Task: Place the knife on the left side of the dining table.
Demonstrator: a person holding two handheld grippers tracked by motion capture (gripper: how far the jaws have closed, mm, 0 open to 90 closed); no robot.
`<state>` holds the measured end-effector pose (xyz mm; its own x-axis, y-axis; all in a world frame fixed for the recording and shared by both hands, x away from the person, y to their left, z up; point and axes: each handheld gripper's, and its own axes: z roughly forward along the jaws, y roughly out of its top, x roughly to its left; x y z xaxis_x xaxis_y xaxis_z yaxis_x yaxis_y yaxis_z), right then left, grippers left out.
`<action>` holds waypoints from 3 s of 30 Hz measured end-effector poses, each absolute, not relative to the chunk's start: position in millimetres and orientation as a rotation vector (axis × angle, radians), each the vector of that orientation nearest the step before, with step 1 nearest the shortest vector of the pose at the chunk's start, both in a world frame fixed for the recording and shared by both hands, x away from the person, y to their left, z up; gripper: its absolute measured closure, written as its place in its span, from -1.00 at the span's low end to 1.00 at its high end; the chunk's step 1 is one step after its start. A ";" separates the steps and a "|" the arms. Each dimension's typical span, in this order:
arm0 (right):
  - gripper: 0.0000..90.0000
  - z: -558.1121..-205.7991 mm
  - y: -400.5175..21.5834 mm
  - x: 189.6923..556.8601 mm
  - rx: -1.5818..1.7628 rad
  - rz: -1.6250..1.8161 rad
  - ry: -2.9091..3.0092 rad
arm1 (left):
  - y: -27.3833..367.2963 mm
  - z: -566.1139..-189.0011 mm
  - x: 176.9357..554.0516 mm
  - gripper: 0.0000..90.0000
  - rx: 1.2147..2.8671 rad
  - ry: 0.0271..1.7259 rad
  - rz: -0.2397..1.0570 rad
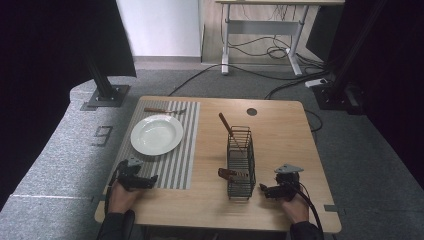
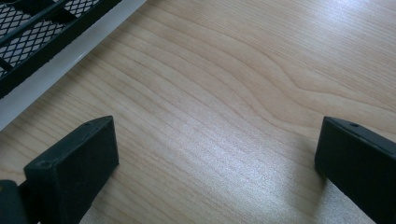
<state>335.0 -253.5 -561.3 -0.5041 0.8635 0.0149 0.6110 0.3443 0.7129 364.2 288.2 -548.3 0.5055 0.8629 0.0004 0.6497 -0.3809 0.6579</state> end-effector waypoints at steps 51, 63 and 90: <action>-1.00 -561.4 -254.3 337.2 1.317 0.950 2.234 | 259.4 -489.0 364.9 -1.00 2.065 1.185 0.462; -1.00 -561.4 -254.3 336.9 1.320 0.950 2.231 | 243.6 -468.9 371.7 -0.95 2.073 1.183 0.452; -1.00 -561.4 -254.2 336.8 1.321 0.952 2.231 | 194.4 -421.6 389.4 -0.95 2.079 1.074 0.455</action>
<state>336.8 -254.2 -561.4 -0.4873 0.8730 0.0185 0.6175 0.3295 0.7143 389.4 194.4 -421.6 0.5864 0.8097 -0.0225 0.5473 -0.3756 0.7479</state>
